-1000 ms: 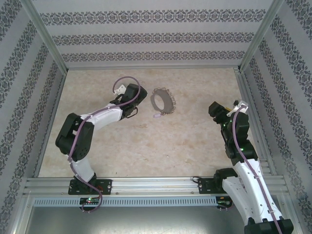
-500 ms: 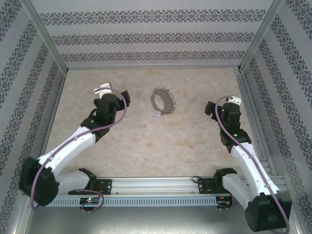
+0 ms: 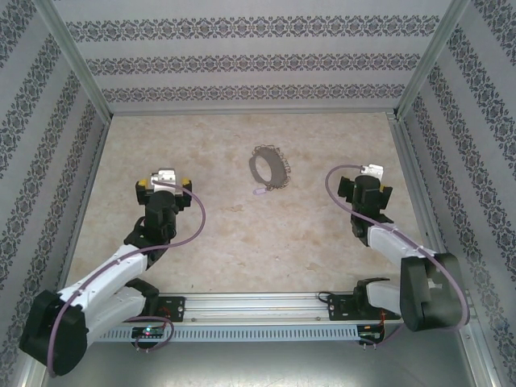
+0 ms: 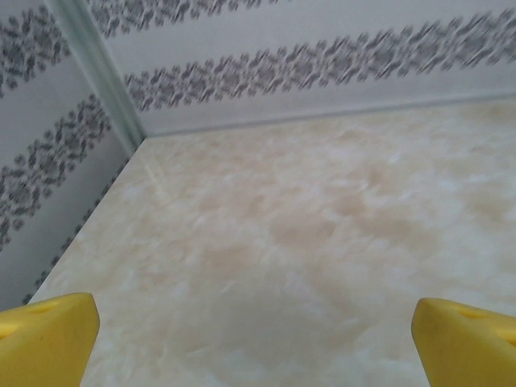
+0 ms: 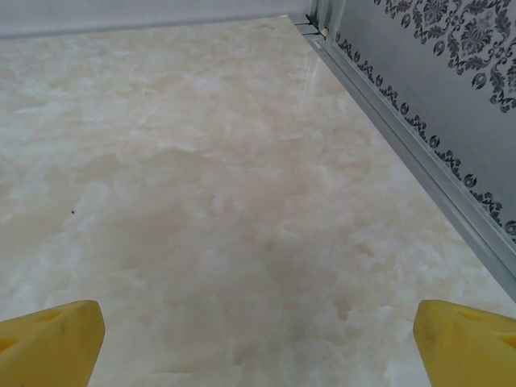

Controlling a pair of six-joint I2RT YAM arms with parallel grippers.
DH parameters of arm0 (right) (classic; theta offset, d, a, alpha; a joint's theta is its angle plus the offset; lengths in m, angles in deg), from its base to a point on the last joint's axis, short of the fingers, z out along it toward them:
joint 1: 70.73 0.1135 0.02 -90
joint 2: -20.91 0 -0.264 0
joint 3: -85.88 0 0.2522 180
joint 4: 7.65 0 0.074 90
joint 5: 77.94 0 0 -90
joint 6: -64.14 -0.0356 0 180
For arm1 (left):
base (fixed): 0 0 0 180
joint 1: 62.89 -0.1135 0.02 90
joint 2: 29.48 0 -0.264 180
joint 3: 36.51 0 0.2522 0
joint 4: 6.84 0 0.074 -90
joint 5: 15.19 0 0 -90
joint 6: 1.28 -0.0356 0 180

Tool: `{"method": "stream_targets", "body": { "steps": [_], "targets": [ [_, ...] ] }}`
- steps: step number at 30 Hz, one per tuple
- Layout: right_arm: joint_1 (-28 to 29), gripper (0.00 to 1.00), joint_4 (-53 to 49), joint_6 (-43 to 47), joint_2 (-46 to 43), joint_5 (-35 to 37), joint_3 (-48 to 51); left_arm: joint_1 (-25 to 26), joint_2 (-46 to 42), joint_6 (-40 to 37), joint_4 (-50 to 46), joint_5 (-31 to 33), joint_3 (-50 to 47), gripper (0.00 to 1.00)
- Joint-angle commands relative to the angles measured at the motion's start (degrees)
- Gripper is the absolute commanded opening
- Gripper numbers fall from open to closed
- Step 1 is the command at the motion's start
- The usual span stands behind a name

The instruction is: Put the keys on the keyring

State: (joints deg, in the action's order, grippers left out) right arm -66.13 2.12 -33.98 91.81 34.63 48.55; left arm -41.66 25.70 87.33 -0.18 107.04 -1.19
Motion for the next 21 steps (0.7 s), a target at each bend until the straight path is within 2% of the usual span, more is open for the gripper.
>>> {"method": "stream_targets", "body": {
  "steps": [1, 5, 7, 12, 14, 16, 19, 21],
  "targets": [
    [-0.6, 0.98, 13.1, 4.0, 2.2, 0.4, 2.3, -4.2, 5.2, -3.4, 16.9, -1.5, -3.5, 1.00],
    [-0.8, 0.98, 18.3, 5.4, 4.5, -4.6, 2.7, -9.6, 15.3, -4.3, 26.0, -9.0, -4.2, 1.00],
    [-0.7, 0.98, 23.1, 5.5, 7.3, -7.3, 3.3, -11.4, 20.0, -2.9, 26.4, -10.2, -3.2, 1.00],
    [-0.2, 0.98, 37.6, 8.1, 16.5, -12.6, 6.5, -12.9, 30.0, -2.2, 36.4, -14.6, -4.1, 1.00],
    [-0.4, 0.98, 32.4, 9.0, 15.2, -15.8, 4.9, -13.9, 30.3, -1.5, 32.0, -16.5, -1.6, 1.00],
    [-1.3, 0.98, 32.7, 8.4, 16.3, -18.0, 4.3, -15.7, 31.0, -0.6, 29.7, -20.0, -0.1, 1.00],
    [-4.2, 0.98, 27.2, 6.1, 15.7, -21.5, 1.2, -17.9, 32.0, 0.5, 25.0, -24.9, 2.8, 1.00],
    [-4.2, 0.98, 27.8, 6.1, 16.0, -21.4, 1.2, -20.6, 32.7, 1.8, 20.9, -29.9, 5.0, 1.00]
  ]
}}
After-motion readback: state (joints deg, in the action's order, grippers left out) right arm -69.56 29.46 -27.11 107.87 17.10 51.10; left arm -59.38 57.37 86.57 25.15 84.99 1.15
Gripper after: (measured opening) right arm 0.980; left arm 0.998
